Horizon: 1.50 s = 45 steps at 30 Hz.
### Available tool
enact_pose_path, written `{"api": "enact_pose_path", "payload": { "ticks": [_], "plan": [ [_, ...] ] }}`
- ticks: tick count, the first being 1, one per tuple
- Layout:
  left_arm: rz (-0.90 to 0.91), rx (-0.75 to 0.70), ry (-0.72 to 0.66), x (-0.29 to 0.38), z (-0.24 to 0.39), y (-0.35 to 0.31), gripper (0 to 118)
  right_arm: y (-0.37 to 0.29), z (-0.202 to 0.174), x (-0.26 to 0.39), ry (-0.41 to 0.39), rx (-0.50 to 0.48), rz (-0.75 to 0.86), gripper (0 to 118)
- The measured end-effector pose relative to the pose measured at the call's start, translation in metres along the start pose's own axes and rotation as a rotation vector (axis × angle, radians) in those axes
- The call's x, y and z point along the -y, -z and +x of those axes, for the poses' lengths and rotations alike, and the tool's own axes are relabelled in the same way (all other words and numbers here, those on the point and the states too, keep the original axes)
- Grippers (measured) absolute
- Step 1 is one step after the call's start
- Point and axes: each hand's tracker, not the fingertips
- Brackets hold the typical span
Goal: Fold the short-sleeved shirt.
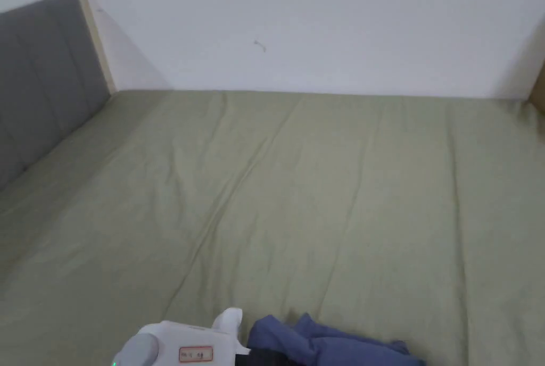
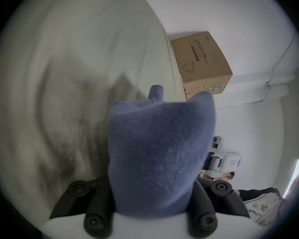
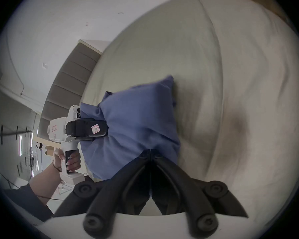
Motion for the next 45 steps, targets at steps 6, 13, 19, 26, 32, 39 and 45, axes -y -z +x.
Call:
{"api": "enact_pose_path", "payload": {
  "ticks": [6,13,19,26,32,39,45],
  "plan": [
    [0.076,-0.257,0.150,-0.041,0.030,-0.137,12,-0.038,-0.041,-0.020,-0.069,-0.037,0.082,0],
    [0.028,-0.738,0.208,-0.081,-0.009,-0.296,12,-0.047,-0.058,-0.023,-0.093,0.014,0.123,0],
    [-0.020,-1.043,0.129,-0.097,-0.065,-0.383,22,-0.047,-0.052,-0.020,-0.080,0.082,0.090,0],
    [0.072,-1.491,0.152,-0.100,-0.069,-0.456,92,-0.052,-0.048,-0.022,-0.081,0.130,0.090,0],
    [0.144,-1.149,0.037,-0.070,-0.058,-0.407,93,-0.062,-0.053,-0.031,-0.081,0.117,0.122,0],
    [0.397,-0.746,0.005,-0.041,0.001,-0.300,94,-0.079,-0.062,-0.038,-0.143,0.118,0.147,0],
    [0.520,-0.653,0.286,-0.008,0.130,-0.199,0,-0.108,-0.073,-0.044,-0.151,0.084,0.219,0]
  ]
}}
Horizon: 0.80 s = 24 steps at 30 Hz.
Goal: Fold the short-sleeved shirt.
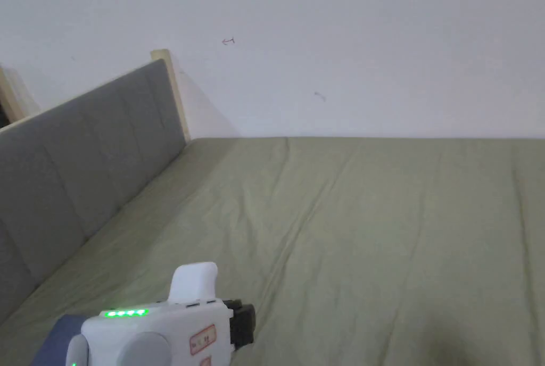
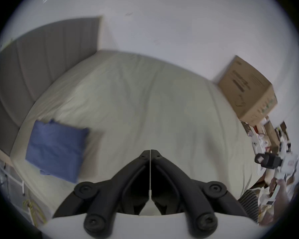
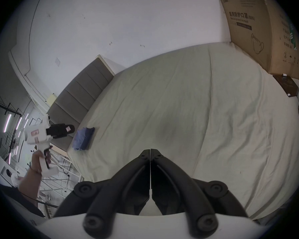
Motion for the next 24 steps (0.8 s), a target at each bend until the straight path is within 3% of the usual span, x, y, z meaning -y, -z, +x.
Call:
{"api": "enact_pose_path", "payload": {
  "ticks": [3,6,12,15,20,24],
  "plan": [
    [0.111,0.112,0.021,-0.004,0.067,-0.014,0,-0.022,-0.007,-0.010,-0.032,0.006,0.086,0],
    [0.263,0.071,0.047,-0.021,0.106,-0.035,0,-0.051,-0.019,-0.018,-0.106,0.040,0.229,0],
    [0.552,-0.075,0.198,-0.044,0.161,-0.079,0,-0.097,-0.033,-0.011,-0.309,0.169,0.679,0],
    [0.604,-0.090,0.237,-0.040,0.180,-0.087,0,-0.099,-0.028,0.000,-0.312,0.301,0.797,0],
    [0.627,-0.099,0.227,-0.029,0.194,-0.095,0,-0.101,-0.017,0.004,-0.263,0.328,0.778,0],
    [0.653,-0.112,0.226,-0.026,0.197,-0.104,1,-0.104,-0.017,0.006,-0.275,0.295,0.738,0]
  ]
}}
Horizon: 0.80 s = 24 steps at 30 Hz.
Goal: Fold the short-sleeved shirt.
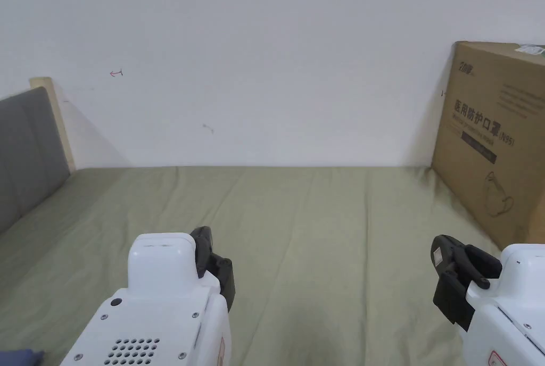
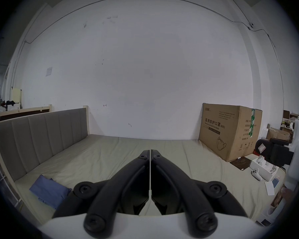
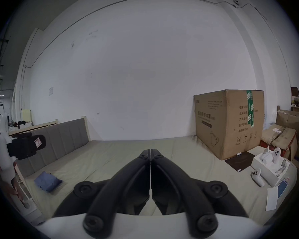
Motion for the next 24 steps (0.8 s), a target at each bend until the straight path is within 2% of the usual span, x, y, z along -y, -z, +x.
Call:
{"api": "enact_pose_path", "payload": {
  "ticks": [2,4,5,6,7,8,9,10,11,12,14,21,24],
  "plan": [
    [0.012,-0.003,0.007,-0.003,0.001,-0.004,1,-0.002,-0.002,0.000,0.006,-0.024,-0.003,0],
    [0.023,-0.004,0.003,-0.006,0.002,-0.009,1,-0.002,-0.005,-0.001,0.006,-0.006,-0.004,0],
    [0.027,-0.006,-0.001,-0.007,0.002,-0.010,1,0.000,-0.005,-0.003,0.009,-0.005,-0.011,3],
    [0.030,-0.005,-0.007,-0.007,0.002,-0.011,2,0.001,-0.005,-0.004,0.015,-0.002,-0.019,17],
    [0.035,0.003,-0.018,-0.008,0.002,-0.012,15,0.002,-0.006,-0.003,0.023,0.012,-0.023,52],
    [0.035,0.008,-0.023,-0.009,0.001,-0.014,33,0.003,-0.007,-0.003,0.025,0.039,-0.029,78],
    [0.034,0.014,-0.026,-0.010,0.001,-0.014,55,0.003,-0.007,-0.002,0.035,0.065,-0.025,95],
    [0.030,0.018,-0.025,-0.011,0.001,-0.015,87,0.001,-0.007,-0.002,0.036,0.078,-0.013,101],
    [0.025,0.022,-0.023,-0.012,0.002,-0.014,107,-0.003,-0.007,-0.001,0.036,0.075,0.004,101],
    [0.024,0.023,-0.021,-0.011,0.001,-0.015,117,-0.004,-0.007,-0.002,0.036,0.070,0.009,103],
    [0.054,0.026,-0.015,-0.015,0.001,-0.022,118,-0.003,-0.008,-0.003,0.029,0.067,-0.021,118],
    [0.067,0.000,-0.002,-0.022,-0.002,-0.028,118,-0.012,-0.010,-0.005,0.028,0.077,-0.002,118],
    [0.061,0.032,-0.020,-0.021,-0.003,-0.028,118,-0.013,-0.009,-0.006,0.026,0.061,0.001,118]
  ]
}}
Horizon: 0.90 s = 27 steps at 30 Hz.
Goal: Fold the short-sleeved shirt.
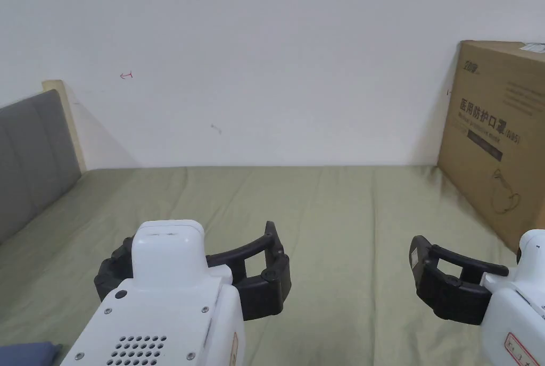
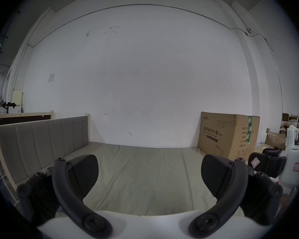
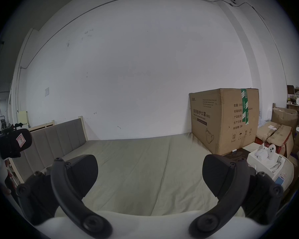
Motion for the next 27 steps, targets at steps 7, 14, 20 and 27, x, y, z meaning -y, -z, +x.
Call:
{"api": "enact_pose_path", "payload": {
  "ticks": [7,14,20,27],
  "plan": [
    [-0.022,-0.018,0.011,0.001,0.001,0.001,118,-0.003,-0.002,0.000,-0.023,0.004,-0.010,118],
    [-0.041,-0.031,0.017,0.003,0.003,0.001,118,-0.005,-0.005,-0.001,-0.046,0.005,-0.005,118],
    [-0.058,-0.045,-0.009,0.005,-0.001,0.002,118,-0.005,-0.009,-0.004,-0.062,-0.002,0.001,118],
    [-0.065,-0.082,-0.015,0.009,-0.004,0.003,118,-0.007,-0.011,-0.003,-0.067,-0.011,0.002,118]
  ]
}}
